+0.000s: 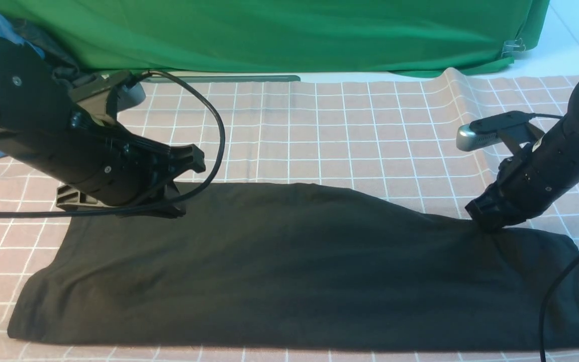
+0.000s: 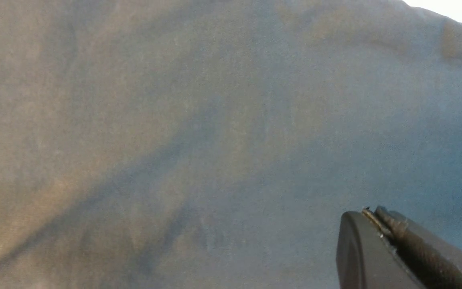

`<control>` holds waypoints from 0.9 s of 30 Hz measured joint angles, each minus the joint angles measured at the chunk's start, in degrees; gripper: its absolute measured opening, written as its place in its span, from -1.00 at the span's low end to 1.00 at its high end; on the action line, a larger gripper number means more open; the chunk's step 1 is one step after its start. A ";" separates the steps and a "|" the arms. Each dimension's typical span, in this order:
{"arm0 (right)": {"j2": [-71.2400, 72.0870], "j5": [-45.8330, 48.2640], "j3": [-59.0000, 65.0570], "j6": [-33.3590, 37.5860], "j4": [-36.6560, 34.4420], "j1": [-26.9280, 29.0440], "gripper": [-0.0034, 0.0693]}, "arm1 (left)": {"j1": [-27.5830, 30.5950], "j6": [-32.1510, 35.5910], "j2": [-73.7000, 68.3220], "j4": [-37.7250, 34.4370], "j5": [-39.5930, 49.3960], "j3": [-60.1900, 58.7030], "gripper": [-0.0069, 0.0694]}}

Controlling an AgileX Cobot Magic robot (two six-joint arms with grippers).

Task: Fold a long-sleeved shirt over a pink coffee tablecloth.
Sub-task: 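Pull the folded dark garment lengthwise by its ends to straighten it flat on the table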

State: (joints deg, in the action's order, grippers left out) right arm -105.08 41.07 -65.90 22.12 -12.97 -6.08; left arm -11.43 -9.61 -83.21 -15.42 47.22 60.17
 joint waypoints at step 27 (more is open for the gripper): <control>5.88 13.40 4.27 -25.46 20.82 3.49 0.58 | 0.00 -0.04 4.61 0.17 0.98 0.00 -0.78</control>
State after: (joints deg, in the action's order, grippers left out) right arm -99.20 54.47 -61.62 -3.33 7.86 -2.59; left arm -11.43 -9.64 -78.60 -15.26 48.20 60.17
